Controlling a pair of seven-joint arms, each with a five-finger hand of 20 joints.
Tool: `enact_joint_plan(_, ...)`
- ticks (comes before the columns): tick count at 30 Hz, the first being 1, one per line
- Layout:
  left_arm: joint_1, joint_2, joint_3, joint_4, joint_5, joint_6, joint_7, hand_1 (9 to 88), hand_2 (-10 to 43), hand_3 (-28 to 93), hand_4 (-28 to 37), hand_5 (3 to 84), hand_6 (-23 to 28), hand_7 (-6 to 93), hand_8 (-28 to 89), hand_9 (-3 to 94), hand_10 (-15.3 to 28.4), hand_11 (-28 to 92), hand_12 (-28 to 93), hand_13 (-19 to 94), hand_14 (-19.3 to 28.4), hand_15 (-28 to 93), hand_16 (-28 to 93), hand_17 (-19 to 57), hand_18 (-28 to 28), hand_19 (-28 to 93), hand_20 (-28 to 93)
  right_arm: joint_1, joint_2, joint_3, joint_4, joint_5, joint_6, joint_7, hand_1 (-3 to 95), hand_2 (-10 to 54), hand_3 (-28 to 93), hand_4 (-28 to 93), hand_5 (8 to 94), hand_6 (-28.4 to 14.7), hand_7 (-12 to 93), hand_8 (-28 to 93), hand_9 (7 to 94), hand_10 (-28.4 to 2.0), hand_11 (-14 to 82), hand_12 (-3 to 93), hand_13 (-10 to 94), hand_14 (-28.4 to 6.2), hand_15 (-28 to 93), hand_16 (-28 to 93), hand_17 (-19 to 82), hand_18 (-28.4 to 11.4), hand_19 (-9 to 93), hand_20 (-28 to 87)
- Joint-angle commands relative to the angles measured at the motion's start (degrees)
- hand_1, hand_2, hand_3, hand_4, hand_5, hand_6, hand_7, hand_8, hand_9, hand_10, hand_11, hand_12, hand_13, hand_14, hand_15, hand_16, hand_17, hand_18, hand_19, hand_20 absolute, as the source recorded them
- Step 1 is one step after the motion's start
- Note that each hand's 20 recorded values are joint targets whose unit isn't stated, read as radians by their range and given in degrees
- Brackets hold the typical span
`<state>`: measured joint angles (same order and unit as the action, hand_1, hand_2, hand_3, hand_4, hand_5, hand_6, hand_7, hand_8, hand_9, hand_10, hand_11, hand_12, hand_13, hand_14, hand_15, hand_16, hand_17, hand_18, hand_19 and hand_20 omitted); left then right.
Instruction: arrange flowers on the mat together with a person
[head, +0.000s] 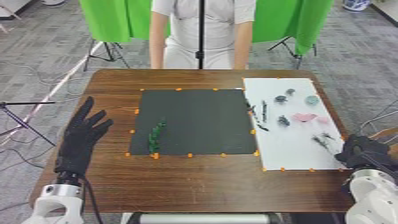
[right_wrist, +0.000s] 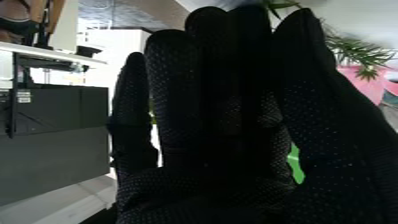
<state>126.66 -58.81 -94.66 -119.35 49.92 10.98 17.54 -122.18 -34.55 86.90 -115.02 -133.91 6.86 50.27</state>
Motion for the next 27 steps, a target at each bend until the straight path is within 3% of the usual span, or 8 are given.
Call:
enact_joint_plan(1,1.51,-0.23,-0.74,-0.62,-0.03,-0.03,-0.75,21.9,3.8,76,-28.2,22.8,-3.7,12.5,-10,28.7,12.5,10,12,24,19.2,23,0,-10.2,26.7,48,0,-0.28,1.40,1.83,-3.38,-2.16,4.12,0.78,53.8,-7.8,58,-26,82.4,4.8,20,0,81.1,-7.6,30.1,27.1,68,-4.9,65,19,24,-19.6,69,35)
enact_joint_plan(7,2.43,0.43,-1.36,-1.08,-0.25,0.59,-0.34,22.0,3.8,76,-28.2,22.8,-3.6,12.6,-10,28.7,12.5,10,12,24,19.3,24,0,-10.1,26.6,48,0,5.83,2.04,1.66,-10.28,2.08,6.60,-0.08,52.8,-8.7,60,-26,82.8,4.8,20,1,82.2,-8.2,32.9,27.1,69,-5.8,65,20,25,-19.5,70,35)
enact_joint_plan(12,2.89,1.26,-1.83,-1.27,-0.49,1.33,0.01,22.1,3.8,76,-28.2,22.7,-3.5,12.8,-10,28.6,12.3,10,12,24,19.3,24,-1,-10.1,26.7,48,0,21.34,0.58,-8.61,-13.23,6.93,4.76,-2.20,53.0,-9.1,61,-24,83.8,3.9,20,2,82.9,-9.1,34.0,26.6,70,-6.7,66,20,25,-19.8,71,35)
enact_joint_plan(19,2.99,1.46,-2.21,-1.71,-0.49,1.85,0.07,22.2,4.0,76,-28.1,22.7,-3.5,12.8,-10,28.7,12.5,10,12,24,19.2,24,-1,-10.1,26.6,48,0,46.08,-9.34,-33.58,-7.91,8.05,-0.10,-3.01,53.2,-9.4,60,-22,84.8,3.3,20,5,83.9,-10.2,39.6,23.9,71,-8.1,69,21,26,-20.4,74,34)
enact_joint_plan(27,1.61,1.23,-1.34,-1.56,-0.13,1.39,-0.36,22.3,3.9,77,-28.0,22.7,-3.3,12.7,-10,28.6,12.4,10,12,24,19.3,24,-1,-10.1,26.6,48,0,54.35,-19.38,-47.41,-0.46,8.41,-5.95,-1.35,53.3,-9.0,59,-20,85.5,2.6,20,6,84.0,-10.6,41.6,23.8,71,-8.8,71,21,26,-21.0,75,34)
